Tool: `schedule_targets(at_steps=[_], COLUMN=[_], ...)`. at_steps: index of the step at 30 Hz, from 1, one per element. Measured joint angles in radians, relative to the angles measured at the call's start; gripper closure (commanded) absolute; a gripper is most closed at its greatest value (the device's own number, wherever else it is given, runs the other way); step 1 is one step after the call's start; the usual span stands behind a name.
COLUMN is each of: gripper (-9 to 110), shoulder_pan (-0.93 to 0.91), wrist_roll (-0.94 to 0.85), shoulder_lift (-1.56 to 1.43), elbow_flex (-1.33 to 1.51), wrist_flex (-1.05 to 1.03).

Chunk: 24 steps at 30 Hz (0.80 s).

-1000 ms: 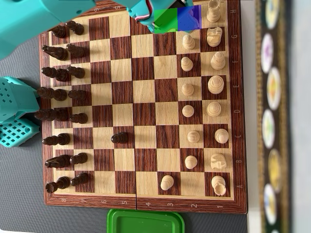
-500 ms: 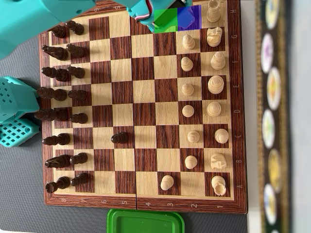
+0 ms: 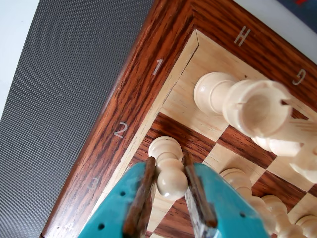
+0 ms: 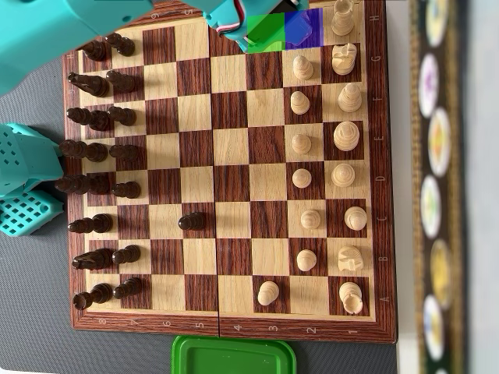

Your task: Play chess

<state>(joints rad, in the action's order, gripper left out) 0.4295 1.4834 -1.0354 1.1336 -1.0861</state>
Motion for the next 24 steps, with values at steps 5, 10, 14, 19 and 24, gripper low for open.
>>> schedule_targets(at_steps=[5,10,14,19,24], gripper=[96,96,96,96,96], shoulder_pan=[0.000,0.000,0.000,0.000,0.017], wrist_roll=[0.000,0.000,0.000,0.000,0.000], shoulder_lift=[-0.025,-0.117,-0.161,-0.192,-0.224], elbow_flex=[0.032,0.127,0.161,0.204,0.262], wrist_flex=[0.000,0.000,0.000,0.000,0.025])
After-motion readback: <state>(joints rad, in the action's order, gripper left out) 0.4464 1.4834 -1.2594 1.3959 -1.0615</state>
